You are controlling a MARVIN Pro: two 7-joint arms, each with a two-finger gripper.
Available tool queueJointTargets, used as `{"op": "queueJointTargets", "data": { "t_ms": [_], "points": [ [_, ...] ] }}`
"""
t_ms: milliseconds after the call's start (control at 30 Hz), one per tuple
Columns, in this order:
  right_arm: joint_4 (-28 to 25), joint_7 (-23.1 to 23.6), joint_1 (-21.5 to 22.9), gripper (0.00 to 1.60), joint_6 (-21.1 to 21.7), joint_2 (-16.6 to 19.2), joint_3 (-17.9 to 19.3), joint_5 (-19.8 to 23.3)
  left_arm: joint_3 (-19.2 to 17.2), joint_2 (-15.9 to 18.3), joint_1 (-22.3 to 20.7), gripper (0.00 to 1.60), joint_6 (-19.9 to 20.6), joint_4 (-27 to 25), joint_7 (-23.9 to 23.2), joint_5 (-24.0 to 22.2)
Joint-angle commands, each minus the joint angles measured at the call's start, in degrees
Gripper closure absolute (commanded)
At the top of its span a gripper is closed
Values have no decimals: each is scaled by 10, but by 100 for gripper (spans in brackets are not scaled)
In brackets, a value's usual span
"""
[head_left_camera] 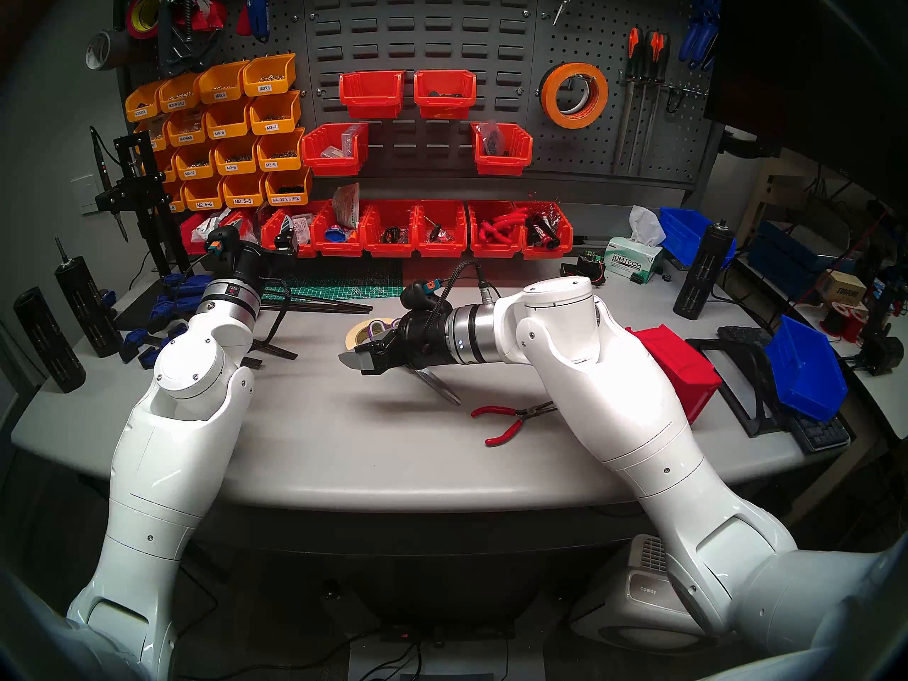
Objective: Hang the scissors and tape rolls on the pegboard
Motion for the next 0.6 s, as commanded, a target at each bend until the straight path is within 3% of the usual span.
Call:
{"op": "queueJointTargets", "data": {
  "t_ms": [0, 567],
  "points": [
    [0, 0, 24, 0, -15, -14, -1, -4, -7, 1, -17, 0, -7, -17, 1, -1],
    [9, -19, 22, 0, -26, -23, 3, -19, -7, 1, -17, 0, -7, -17, 1, -1]
  ]
}}
